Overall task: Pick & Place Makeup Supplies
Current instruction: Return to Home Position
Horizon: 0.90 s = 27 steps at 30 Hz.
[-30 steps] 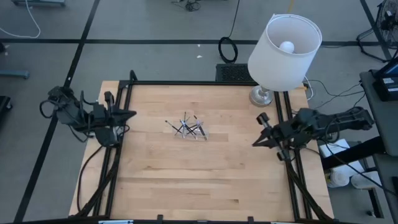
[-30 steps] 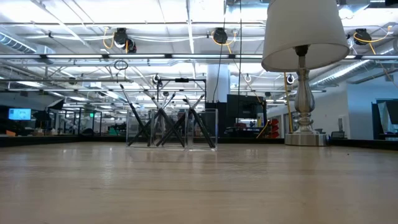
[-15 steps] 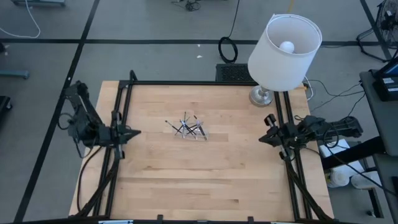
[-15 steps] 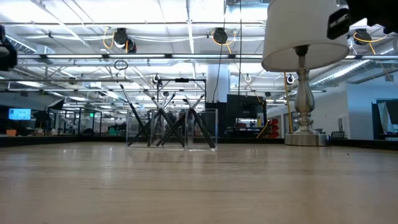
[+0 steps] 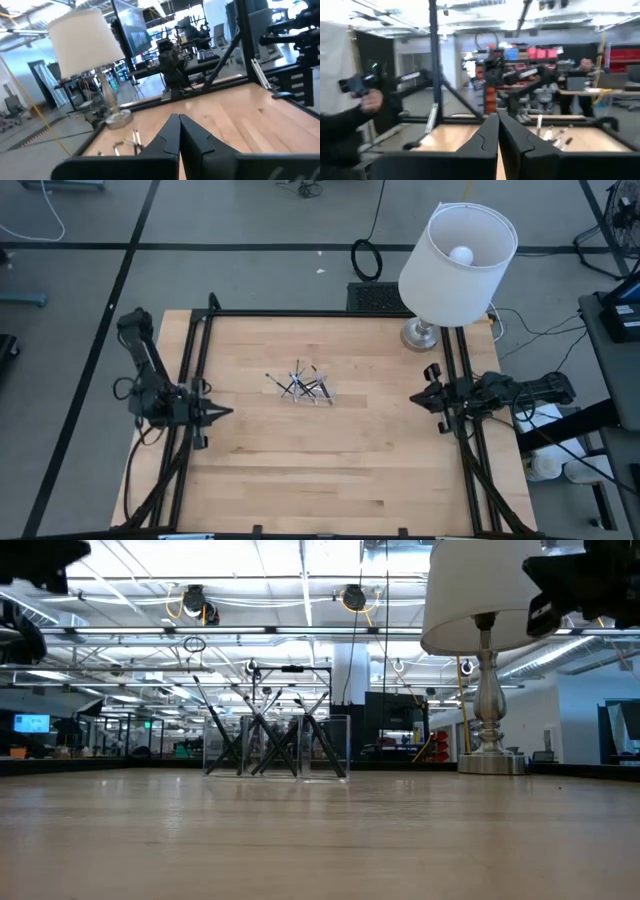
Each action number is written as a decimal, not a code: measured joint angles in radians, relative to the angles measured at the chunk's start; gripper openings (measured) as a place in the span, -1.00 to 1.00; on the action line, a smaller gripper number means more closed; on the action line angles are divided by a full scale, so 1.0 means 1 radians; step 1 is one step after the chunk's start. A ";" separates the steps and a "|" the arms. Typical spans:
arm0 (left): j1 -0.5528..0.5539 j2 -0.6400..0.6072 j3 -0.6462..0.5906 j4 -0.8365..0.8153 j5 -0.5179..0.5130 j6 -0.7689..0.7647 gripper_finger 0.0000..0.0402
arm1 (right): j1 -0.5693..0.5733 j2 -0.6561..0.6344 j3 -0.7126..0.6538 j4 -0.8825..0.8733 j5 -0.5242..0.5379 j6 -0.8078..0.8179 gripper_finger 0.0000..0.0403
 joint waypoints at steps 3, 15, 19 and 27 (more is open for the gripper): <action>0.009 -0.020 -0.096 0.142 0.013 0.008 -1.00 | 0.000 -0.001 -0.049 0.034 0.050 0.000 -1.00; 0.064 -0.021 -0.114 0.131 0.101 -0.068 -0.99 | -0.002 0.004 -0.058 0.014 0.099 -0.073 -1.00; 0.185 -0.022 -0.114 0.205 0.086 -0.041 -0.99 | -0.023 0.004 -0.060 0.022 0.096 -0.093 -1.00; 0.598 -0.021 -0.112 0.107 0.528 -0.197 -1.00 | -0.072 0.004 -0.060 0.023 0.065 -0.108 -1.00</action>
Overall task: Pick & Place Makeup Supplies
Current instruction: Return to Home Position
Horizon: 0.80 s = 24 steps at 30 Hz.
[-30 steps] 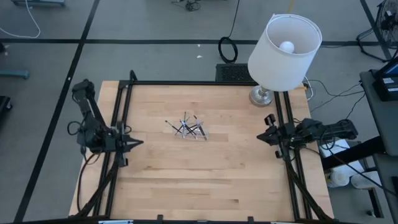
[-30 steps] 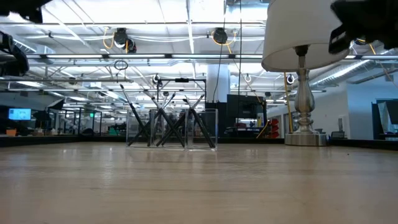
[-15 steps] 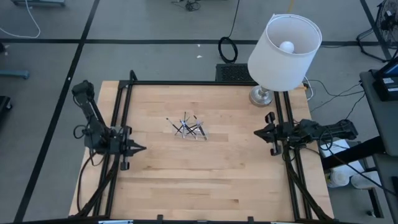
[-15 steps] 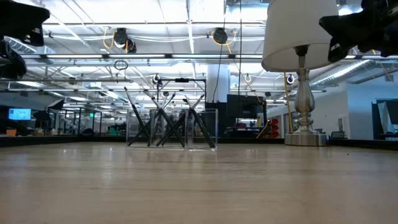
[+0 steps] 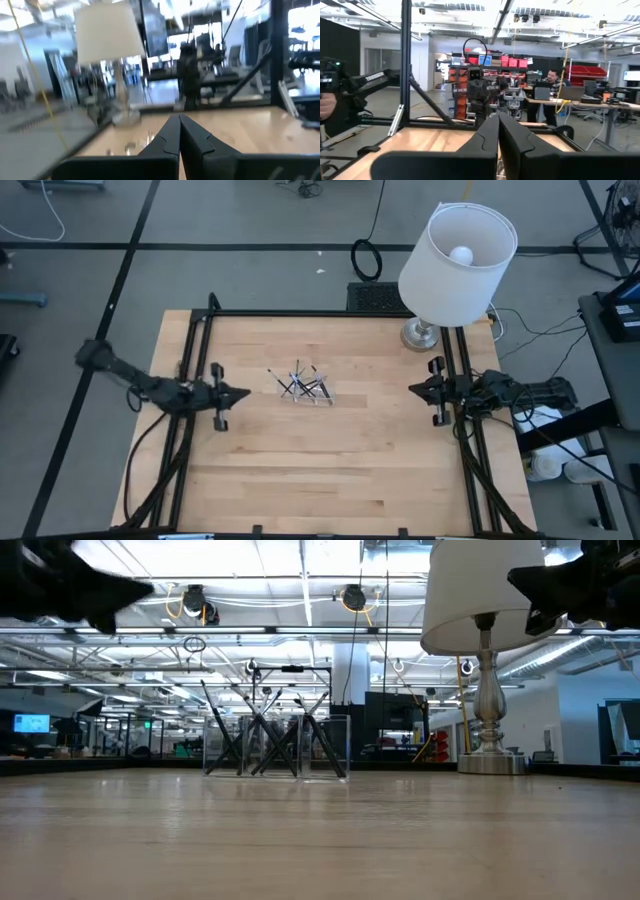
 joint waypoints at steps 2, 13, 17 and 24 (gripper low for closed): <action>0.120 0.001 0.000 -0.079 0.104 -0.093 -1.00 | -0.012 0.000 0.000 0.000 -0.013 -0.004 -1.00; 0.395 0.012 0.000 -0.068 0.418 -0.153 -1.00 | -0.097 0.000 -0.001 -0.004 -0.181 0.010 -1.00; 0.361 -0.027 0.030 -0.072 0.479 -0.071 -1.00 | -0.121 0.000 0.018 -0.018 -0.182 0.050 -1.00; 0.321 -0.199 0.121 -0.273 0.519 0.095 -1.00 | -0.129 -0.003 0.041 -0.110 -0.264 0.003 -1.00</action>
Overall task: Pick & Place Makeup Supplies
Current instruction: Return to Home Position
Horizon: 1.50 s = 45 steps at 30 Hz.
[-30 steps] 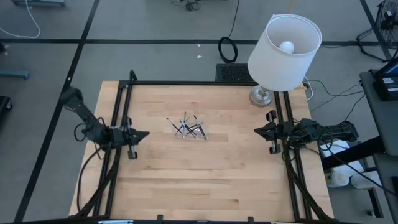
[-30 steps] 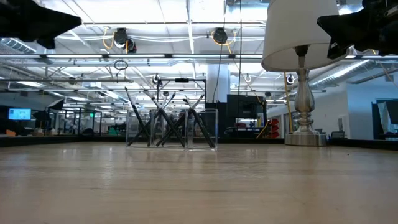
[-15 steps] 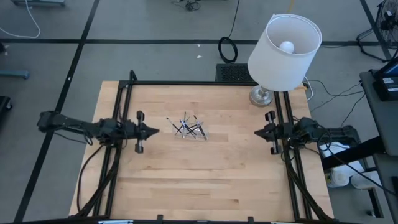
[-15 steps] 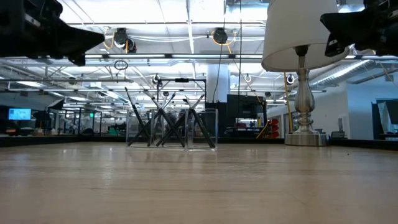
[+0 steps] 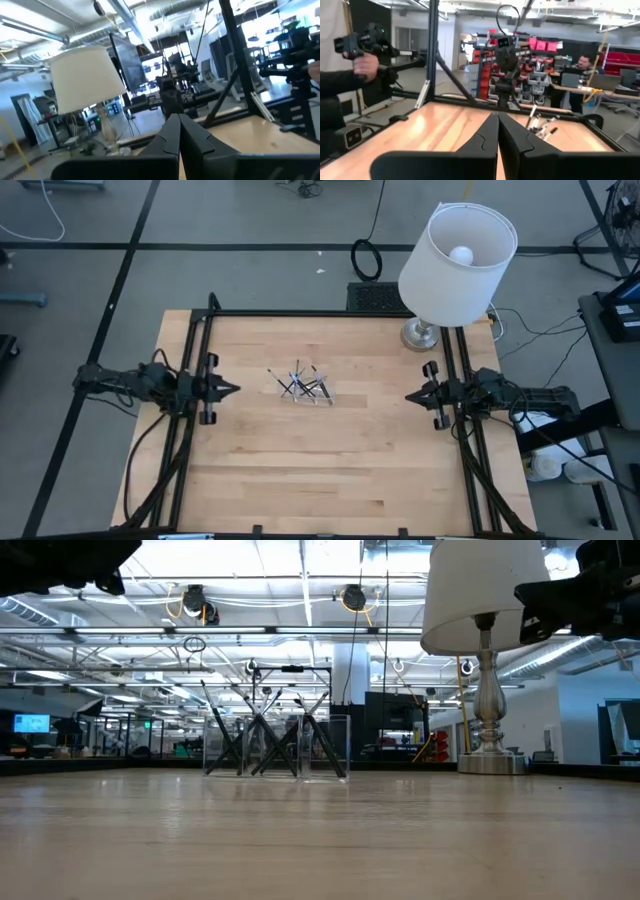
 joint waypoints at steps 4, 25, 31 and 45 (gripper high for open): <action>0.024 -0.119 0.036 -0.226 0.017 -0.031 -1.00 | -0.024 -0.001 0.000 0.004 0.000 0.020 -1.00; 0.040 -0.083 -0.121 -0.260 0.120 -0.161 -1.00 | -0.114 0.015 -0.042 -0.061 -0.049 0.121 -1.00; 0.040 -0.074 -0.121 -0.260 0.115 -0.169 -1.00 | -0.113 0.014 -0.042 -0.064 -0.048 0.105 -1.00; 0.040 -0.072 -0.123 -0.246 0.100 -0.198 -0.99 | -0.113 0.015 -0.042 -0.018 0.032 0.080 -1.00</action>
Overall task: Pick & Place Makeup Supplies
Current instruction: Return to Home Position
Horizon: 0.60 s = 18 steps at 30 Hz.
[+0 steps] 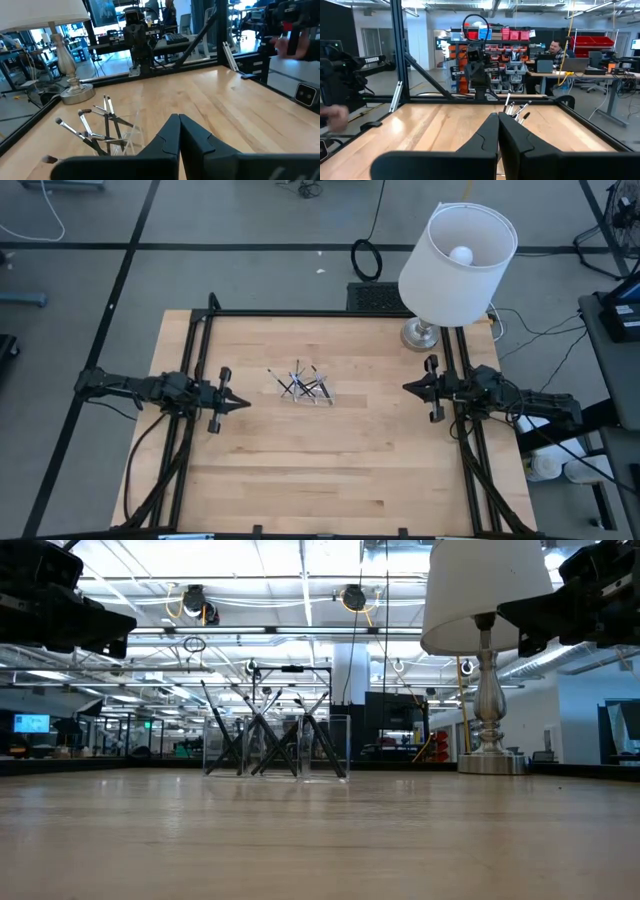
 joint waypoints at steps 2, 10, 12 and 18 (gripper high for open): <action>0.000 0.000 0.000 0.002 0.000 0.000 -0.98 | 0.000 0.000 0.000 0.000 0.000 0.000 -1.00; 0.000 0.000 0.000 0.005 0.000 0.000 -0.77 | 0.000 0.000 0.000 0.000 0.000 0.000 -1.00; 0.000 0.000 0.000 0.006 0.000 0.000 -0.74 | 0.000 0.000 0.000 0.000 0.000 0.000 -1.00; 0.000 0.000 0.000 0.006 0.001 0.000 -0.68 | 0.000 0.000 0.000 0.000 -0.001 0.000 -1.00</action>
